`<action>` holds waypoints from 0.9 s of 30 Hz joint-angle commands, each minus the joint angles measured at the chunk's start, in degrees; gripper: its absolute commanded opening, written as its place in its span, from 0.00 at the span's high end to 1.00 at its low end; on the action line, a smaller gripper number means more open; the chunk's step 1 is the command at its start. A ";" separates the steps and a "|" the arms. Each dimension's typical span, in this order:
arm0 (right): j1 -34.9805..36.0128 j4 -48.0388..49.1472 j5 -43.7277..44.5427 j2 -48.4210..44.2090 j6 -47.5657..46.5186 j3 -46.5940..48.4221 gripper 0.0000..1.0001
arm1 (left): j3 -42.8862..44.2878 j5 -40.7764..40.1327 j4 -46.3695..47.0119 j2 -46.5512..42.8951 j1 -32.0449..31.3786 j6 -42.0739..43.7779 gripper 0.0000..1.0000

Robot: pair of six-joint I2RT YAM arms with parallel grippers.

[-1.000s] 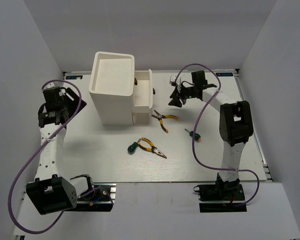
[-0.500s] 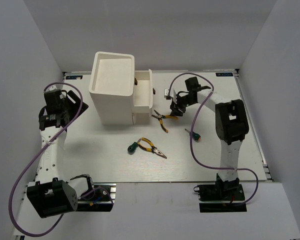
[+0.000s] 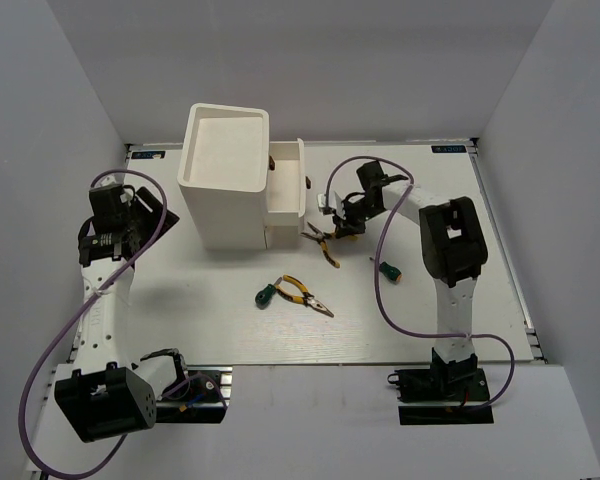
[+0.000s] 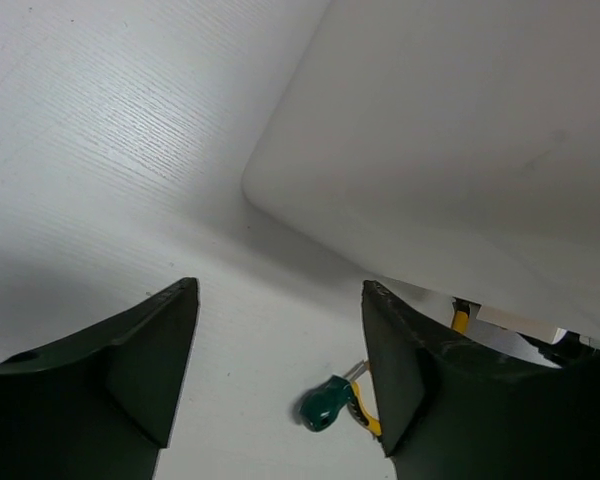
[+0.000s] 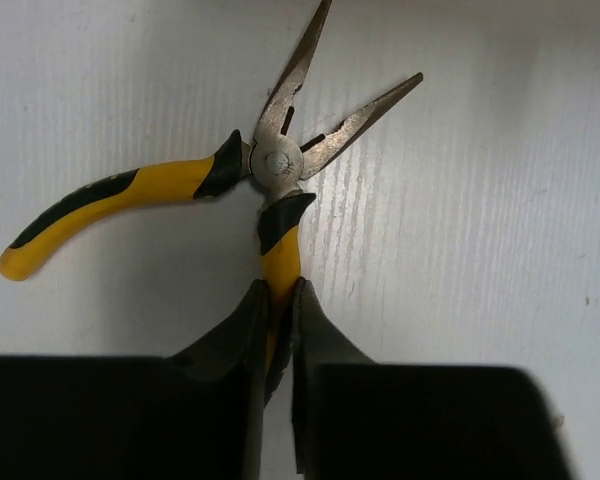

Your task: Sort the tools into containers

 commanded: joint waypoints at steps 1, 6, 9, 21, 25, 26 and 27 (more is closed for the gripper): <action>-0.14 -6.86 1.26 0.64 -4.43 0.52 0.99 | -0.18 1.94 -0.53 -1.36 -0.23 0.48 0.27; -1.55 -11.60 3.46 -3.14 -6.28 -1.50 1.00 | 0.43 5.19 -1.05 -1.88 -0.23 1.54 0.45; -3.83 -15.56 4.07 -8.05 -6.37 -1.94 1.00 | 1.84 6.59 -1.58 -1.36 -0.23 2.59 0.56; -7.71 -12.25 -2.69 -21.51 4.70 5.61 1.00 | -1.23 10.72 1.58 -1.36 -0.23 3.21 0.59; -3.93 -5.74 1.52 -16.35 16.08 13.42 1.00 | -0.62 10.73 1.58 -1.36 -0.23 3.21 0.59; -3.14 -4.94 4.22 -14.15 21.00 17.18 1.00 | -0.62 10.73 0.97 -1.36 -0.23 3.21 0.59; -2.35 -1.89 5.12 -13.09 23.40 20.70 1.00 | -0.62 10.73 0.97 -1.36 -0.23 3.21 0.59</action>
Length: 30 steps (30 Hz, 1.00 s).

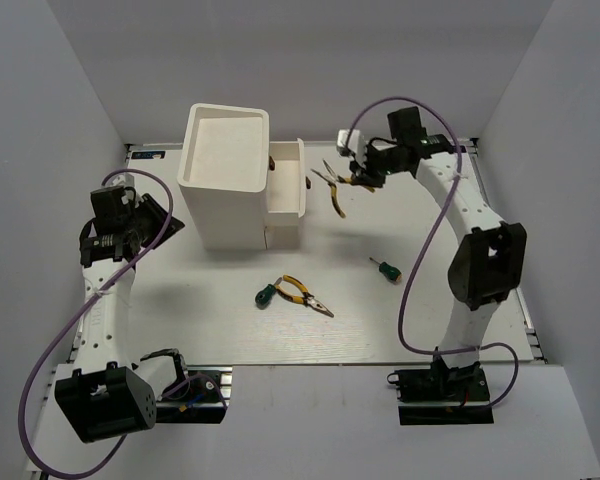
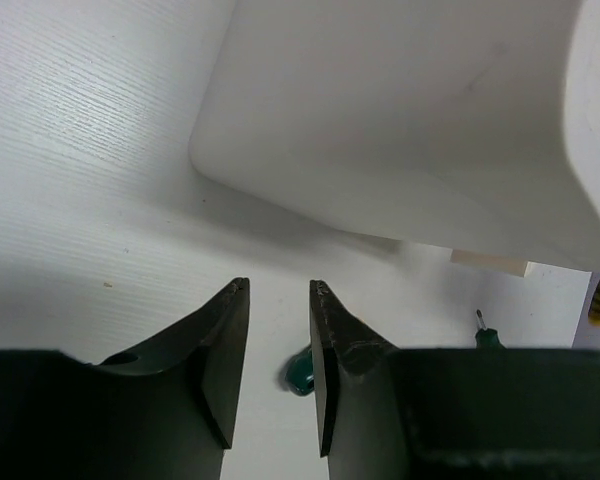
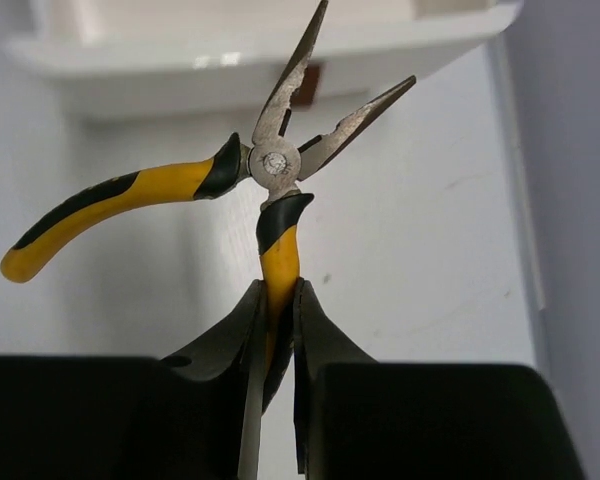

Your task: Sort the tools into containers

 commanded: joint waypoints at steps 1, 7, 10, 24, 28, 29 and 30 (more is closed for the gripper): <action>2.38 10.64 4.16 5.95 17.20 10.40 1.00 | 0.97 0.87 -0.19 -1.77 -0.23 0.67 0.59; 7.74 19.79 18.41 10.62 29.46 17.52 1.00 | 0.45 0.34 -0.72 -3.44 -0.23 0.67 0.59; 10.37 17.69 22.01 13.44 30.78 20.80 1.00 | -0.08 0.34 -1.24 -3.97 -0.23 0.15 0.59; 17.94 17.95 30.98 15.73 30.61 21.68 1.00 | 0.45 0.34 -1.78 -3.97 -0.23 0.15 0.59; 19.08 17.51 33.62 16.52 29.55 22.21 1.00 | 0.45 0.34 -1.78 -3.97 -0.23 0.15 0.59; 19.26 17.25 33.62 16.70 29.81 22.38 1.00 | 0.45 0.34 -1.78 -3.97 -0.23 0.15 0.59; 19.17 16.98 33.62 16.79 29.90 22.73 1.00 | 0.45 0.34 -1.78 -3.97 -0.23 0.15 0.59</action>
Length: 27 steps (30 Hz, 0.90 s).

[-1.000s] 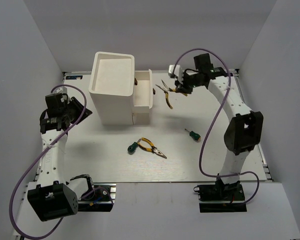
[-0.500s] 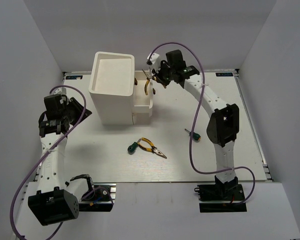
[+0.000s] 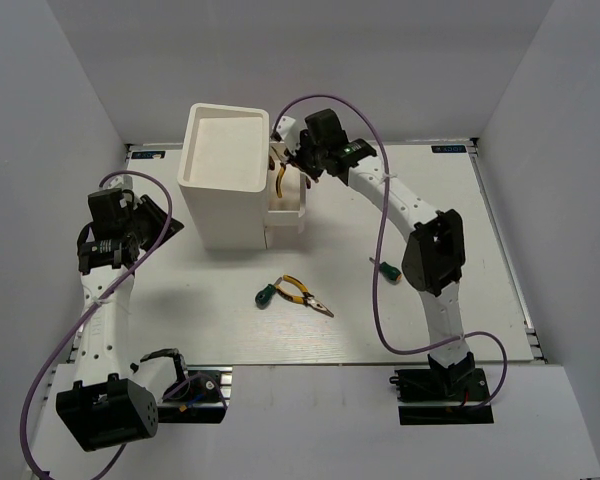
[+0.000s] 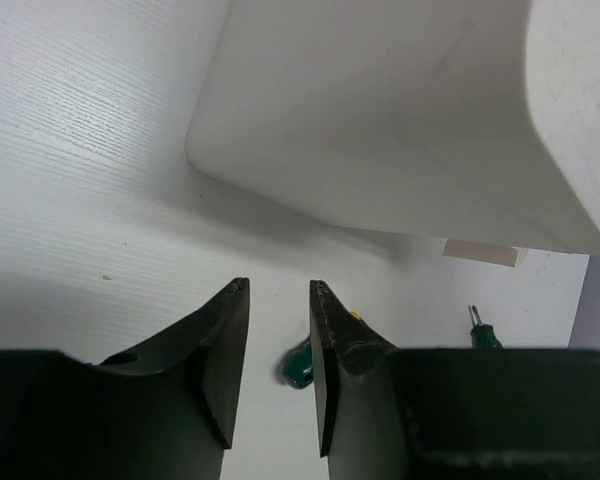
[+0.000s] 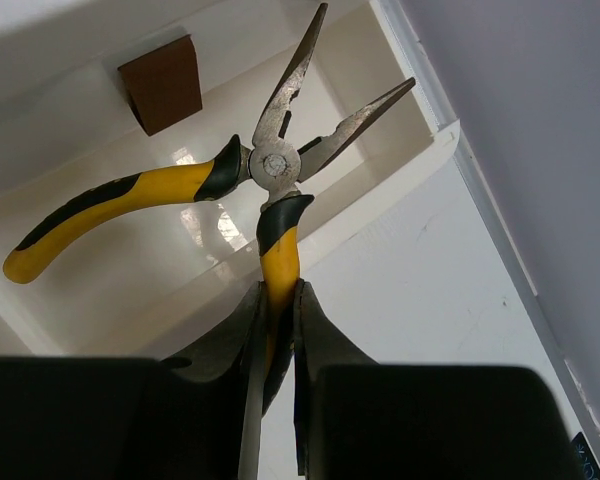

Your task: Sort the tools into containers

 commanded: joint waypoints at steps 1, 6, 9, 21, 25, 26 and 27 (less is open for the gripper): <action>0.55 2.71 2.37 0.04 -0.02 3.89 1.00 | 0.45 0.25 -0.38 -1.33 -0.23 0.19 0.59; 1.51 2.45 2.19 0.48 1.03 4.60 1.00 | 0.45 0.25 -0.38 -1.85 -0.23 0.19 0.59; 1.87 1.83 0.53 0.22 2.00 4.60 0.72 | 0.45 0.25 -0.90 -1.85 -0.23 0.19 0.59; -0.59 4.11 -8.13 -9.17 6.91 -4.00 0.98 | 0.45 0.25 -1.52 -2.91 -0.23 0.19 0.59; -6.99 8.86 -42.03 -20.86 0.53 -22.09 1.00 | -0.24 0.78 -1.52 -3.44 -0.23 0.80 0.77; -8.05 10.25 -45.58 -25.05 -0.97 -32.91 1.00 | -0.25 1.65 -1.52 -3.44 -0.23 1.41 0.87; -8.24 8.61 -49.62 -27.79 -6.90 -35.28 1.00 | -0.77 2.44 -1.00 -3.96 -0.23 1.42 0.90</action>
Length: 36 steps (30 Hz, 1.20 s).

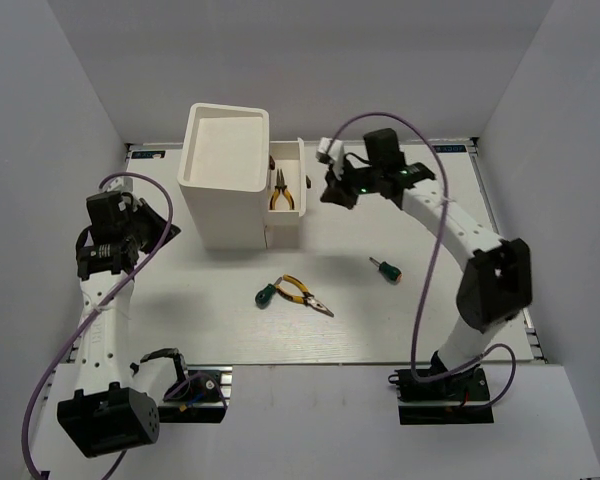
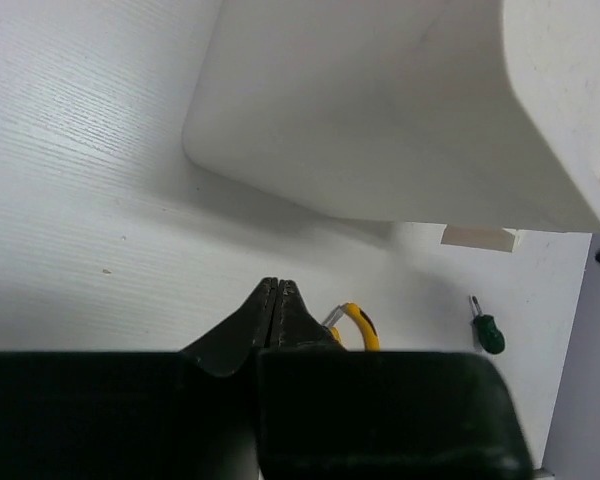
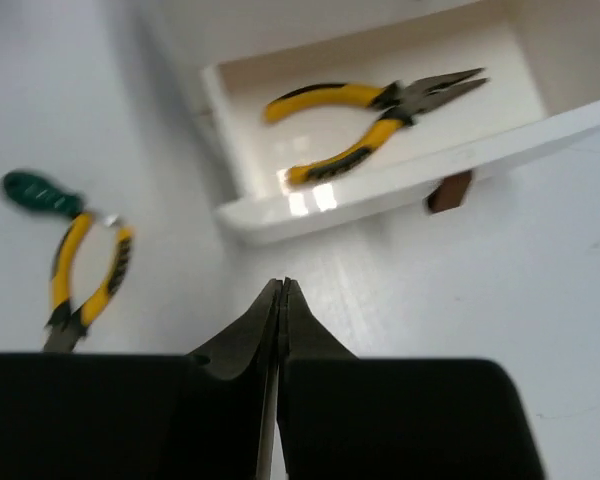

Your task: Sort the tools into containers

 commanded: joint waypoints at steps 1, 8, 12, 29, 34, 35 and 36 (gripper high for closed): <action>-2.32 -4.38 -24.59 -10.13 -11.32 -12.58 1.00 | -1.39 2.04 0.27 -2.21 -0.23 1.66 0.92; 3.56 -8.36 -19.18 -14.88 -19.98 -29.37 0.41 | -4.82 11.51 5.54 -1.34 -0.76 2.36 0.51; 9.53 8.70 -9.50 -15.52 -10.76 -40.47 0.45 | -5.44 16.45 5.38 0.51 -2.17 5.08 0.25; 17.99 14.90 10.90 -1.27 15.28 -27.39 0.57 | -10.71 12.93 -1.84 -5.82 -5.77 8.34 0.31; 18.43 13.14 13.80 1.46 16.24 -25.62 0.62 | -10.71 11.71 -2.44 -5.82 -5.77 8.87 0.32; 18.51 13.23 13.90 1.72 16.42 -25.88 0.62 | -10.19 11.70 -2.45 -5.82 -5.77 8.87 0.34; 18.60 13.14 13.90 1.64 16.25 -26.15 0.62 | -10.18 10.92 -3.23 -5.30 -5.77 9.48 0.34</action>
